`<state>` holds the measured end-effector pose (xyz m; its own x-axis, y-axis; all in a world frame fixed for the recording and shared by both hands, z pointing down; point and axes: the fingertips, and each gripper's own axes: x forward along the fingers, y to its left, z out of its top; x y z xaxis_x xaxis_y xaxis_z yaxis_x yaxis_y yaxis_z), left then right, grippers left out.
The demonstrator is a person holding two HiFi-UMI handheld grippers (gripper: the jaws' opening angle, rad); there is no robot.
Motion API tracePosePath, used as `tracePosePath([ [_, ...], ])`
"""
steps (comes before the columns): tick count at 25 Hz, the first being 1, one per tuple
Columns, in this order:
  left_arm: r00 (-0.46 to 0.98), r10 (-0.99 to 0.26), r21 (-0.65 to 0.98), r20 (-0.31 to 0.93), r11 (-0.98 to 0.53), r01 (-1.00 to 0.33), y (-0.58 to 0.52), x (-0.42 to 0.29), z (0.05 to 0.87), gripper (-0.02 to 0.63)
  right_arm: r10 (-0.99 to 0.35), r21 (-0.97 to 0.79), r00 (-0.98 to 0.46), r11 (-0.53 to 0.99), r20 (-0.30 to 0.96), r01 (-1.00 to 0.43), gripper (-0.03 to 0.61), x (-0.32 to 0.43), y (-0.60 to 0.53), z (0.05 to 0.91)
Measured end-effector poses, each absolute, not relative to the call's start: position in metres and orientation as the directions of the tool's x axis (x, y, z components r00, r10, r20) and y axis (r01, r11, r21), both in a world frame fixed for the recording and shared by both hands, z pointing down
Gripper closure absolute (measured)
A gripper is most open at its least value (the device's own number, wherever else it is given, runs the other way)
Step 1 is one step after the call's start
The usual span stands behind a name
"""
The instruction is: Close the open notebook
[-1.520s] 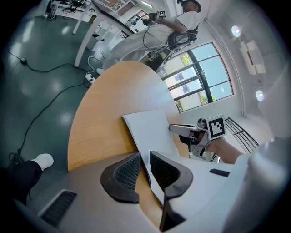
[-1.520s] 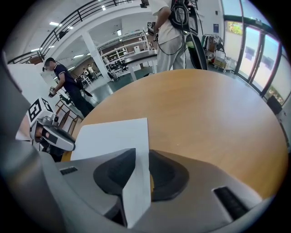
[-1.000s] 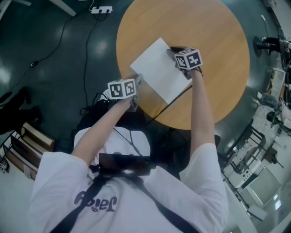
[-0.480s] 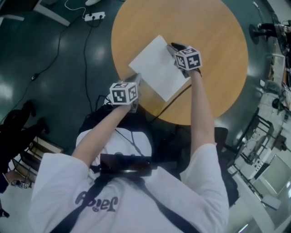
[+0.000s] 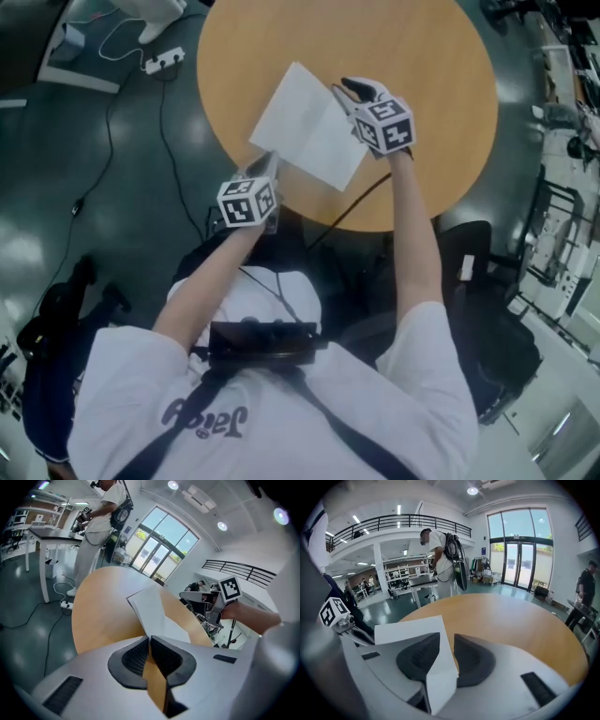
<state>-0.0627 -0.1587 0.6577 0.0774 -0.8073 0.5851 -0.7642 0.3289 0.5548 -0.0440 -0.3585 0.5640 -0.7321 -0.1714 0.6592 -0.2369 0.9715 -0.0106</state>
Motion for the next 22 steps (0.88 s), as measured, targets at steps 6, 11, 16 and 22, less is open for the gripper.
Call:
tracePosePath([
  [6,0.110,-0.813,0.439,0.572,0.190,-0.878,-0.162,-0.058,0.644,0.581,-0.264,0.009,-0.760,0.947,0.594,-0.321,0.459,-0.012,-0.338,0.538],
  [11,0.117,-0.793,0.305,0.597,0.089,-0.948,-0.161,-0.052,0.639,0.581,-0.344,-0.023,-0.763,0.905,0.547,-0.424,0.459,0.019,-0.320,0.527],
  [16,0.134,-0.794,0.207,0.593,-0.011,-0.978,-0.164,-0.044,0.631,0.584,-0.372,-0.090,-0.778,0.875,0.507,-0.476,0.459,0.040,-0.297,0.523],
  [22,0.203,-0.791,0.109,0.577,-0.172,-0.979,-0.168,-0.021,0.623,0.594,-0.440,-0.194,-0.798,0.813,0.412,-0.549,0.460,0.068,-0.274,0.505],
])
